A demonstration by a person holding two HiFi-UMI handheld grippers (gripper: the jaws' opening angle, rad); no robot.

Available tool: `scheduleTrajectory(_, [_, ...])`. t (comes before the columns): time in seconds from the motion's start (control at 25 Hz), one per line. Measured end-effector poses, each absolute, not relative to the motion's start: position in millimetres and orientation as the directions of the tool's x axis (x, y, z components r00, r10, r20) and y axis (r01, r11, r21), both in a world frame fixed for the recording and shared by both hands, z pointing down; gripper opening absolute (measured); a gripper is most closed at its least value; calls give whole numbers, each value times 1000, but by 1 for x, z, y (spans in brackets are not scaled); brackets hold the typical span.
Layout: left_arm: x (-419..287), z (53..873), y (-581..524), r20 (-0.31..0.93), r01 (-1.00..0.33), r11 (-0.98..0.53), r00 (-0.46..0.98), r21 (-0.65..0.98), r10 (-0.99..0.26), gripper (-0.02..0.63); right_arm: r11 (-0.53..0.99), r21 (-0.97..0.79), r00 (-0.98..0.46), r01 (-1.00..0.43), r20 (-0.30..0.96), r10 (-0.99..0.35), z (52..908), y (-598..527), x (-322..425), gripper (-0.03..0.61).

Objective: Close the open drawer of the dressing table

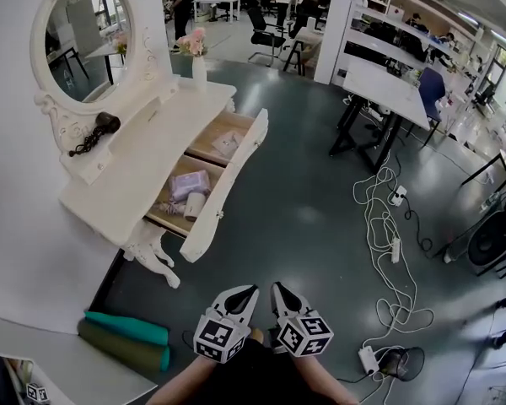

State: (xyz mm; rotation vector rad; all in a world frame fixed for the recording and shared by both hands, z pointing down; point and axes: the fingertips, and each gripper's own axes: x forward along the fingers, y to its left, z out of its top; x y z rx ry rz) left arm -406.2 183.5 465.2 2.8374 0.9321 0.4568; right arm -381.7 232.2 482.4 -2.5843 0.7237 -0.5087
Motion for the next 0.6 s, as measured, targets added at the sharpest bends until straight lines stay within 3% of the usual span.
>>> scheduleTrajectory(0.6, [-388, 473, 202, 273, 512, -826, 781, 235, 561, -3, -779, -501, 786, -377, 271, -556, 497, 253, -364, 20])
